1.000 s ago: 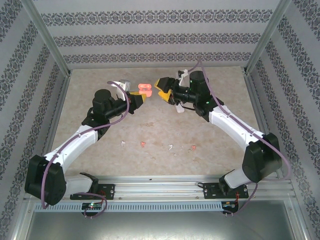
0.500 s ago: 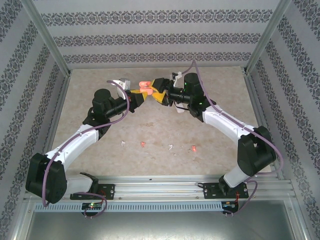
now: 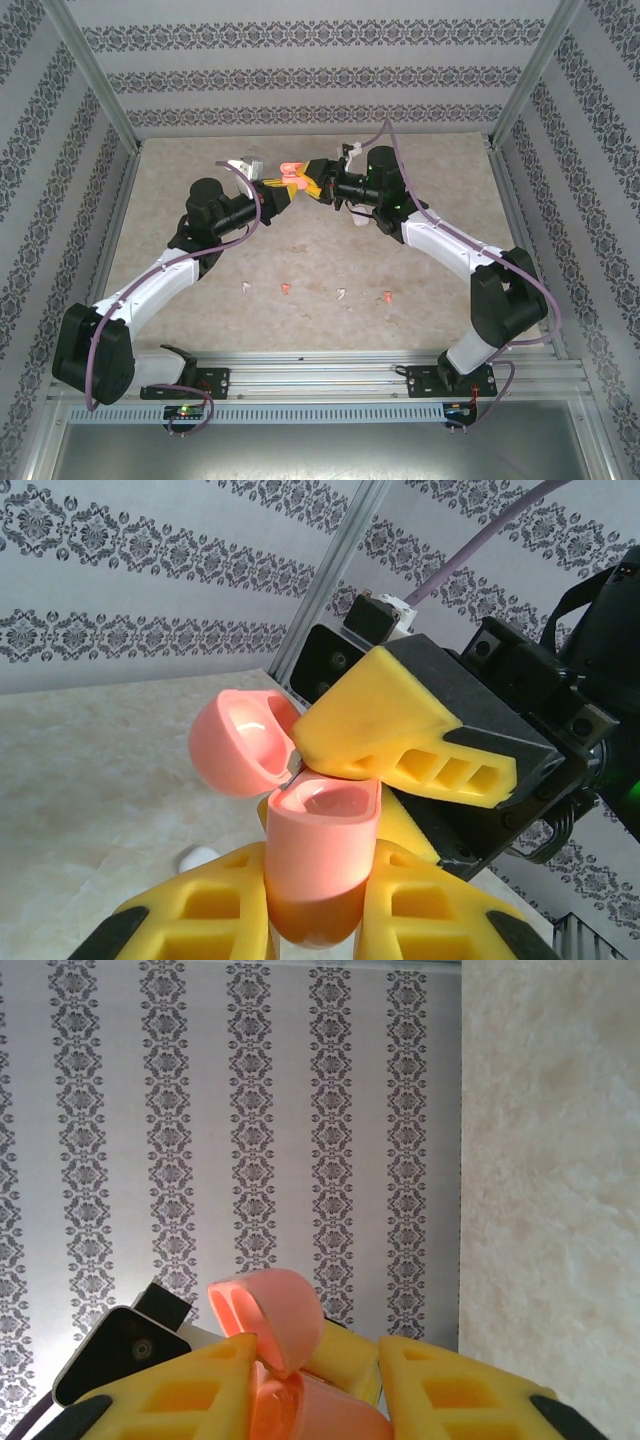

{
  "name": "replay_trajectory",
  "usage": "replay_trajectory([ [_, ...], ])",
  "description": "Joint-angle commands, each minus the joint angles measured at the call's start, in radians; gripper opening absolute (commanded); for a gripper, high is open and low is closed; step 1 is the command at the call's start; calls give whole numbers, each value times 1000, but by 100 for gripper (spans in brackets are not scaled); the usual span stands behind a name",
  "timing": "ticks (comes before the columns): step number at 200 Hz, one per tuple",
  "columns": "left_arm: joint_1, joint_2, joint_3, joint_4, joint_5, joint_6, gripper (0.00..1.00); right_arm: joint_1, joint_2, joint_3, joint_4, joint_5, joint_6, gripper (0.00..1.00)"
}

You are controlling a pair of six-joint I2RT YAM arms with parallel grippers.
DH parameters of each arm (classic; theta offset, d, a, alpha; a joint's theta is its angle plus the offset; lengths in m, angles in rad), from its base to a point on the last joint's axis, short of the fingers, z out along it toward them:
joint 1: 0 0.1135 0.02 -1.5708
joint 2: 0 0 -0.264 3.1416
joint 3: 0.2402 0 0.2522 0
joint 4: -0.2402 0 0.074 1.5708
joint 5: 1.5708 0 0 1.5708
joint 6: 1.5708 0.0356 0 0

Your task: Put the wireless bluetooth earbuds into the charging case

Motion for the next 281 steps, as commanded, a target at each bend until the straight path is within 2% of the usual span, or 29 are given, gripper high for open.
replay_trajectory([
  [1, -12, 23, 9, 18, 68, 12, 8, 16, 6, -2, 45, -23, -3, 26],
  [37, -11, 20, 56, -97, 83, 65, 27, 16, -19, -7, 12, 5, -63, 23],
  [60, -10, -36, 44, -161, 48, 137, 48, 13, -49, -9, -42, 41, -134, 22],
  [76, -9, -78, 47, -236, 47, 206, 59, 9, -78, -10, -85, 70, -196, 22],
  [105, 1, -147, 21, -270, 67, 288, 69, 5, -121, -21, -124, 120, -276, 21],
  [138, 17, -170, -57, -117, 150, 261, 69, 5, -147, -45, -90, 141, -300, 21],
  [181, 48, -106, 19, -195, 277, 231, 68, 8, -148, -61, -38, 104, -310, 21],
  [206, 53, -84, 2, -41, 294, 144, 66, 11, -150, -71, -14, 84, -313, 21],
  [232, 64, -21, 30, 36, 346, 59, 59, 11, -151, -70, -3, 62, -313, 21],
  [259, 70, 24, 24, 198, 358, -28, 51, 13, -153, -71, -9, 43, -315, 21],
  [281, 71, 58, 43, 225, 371, -47, 46, 12, -155, -72, -12, 34, -312, 21],
])
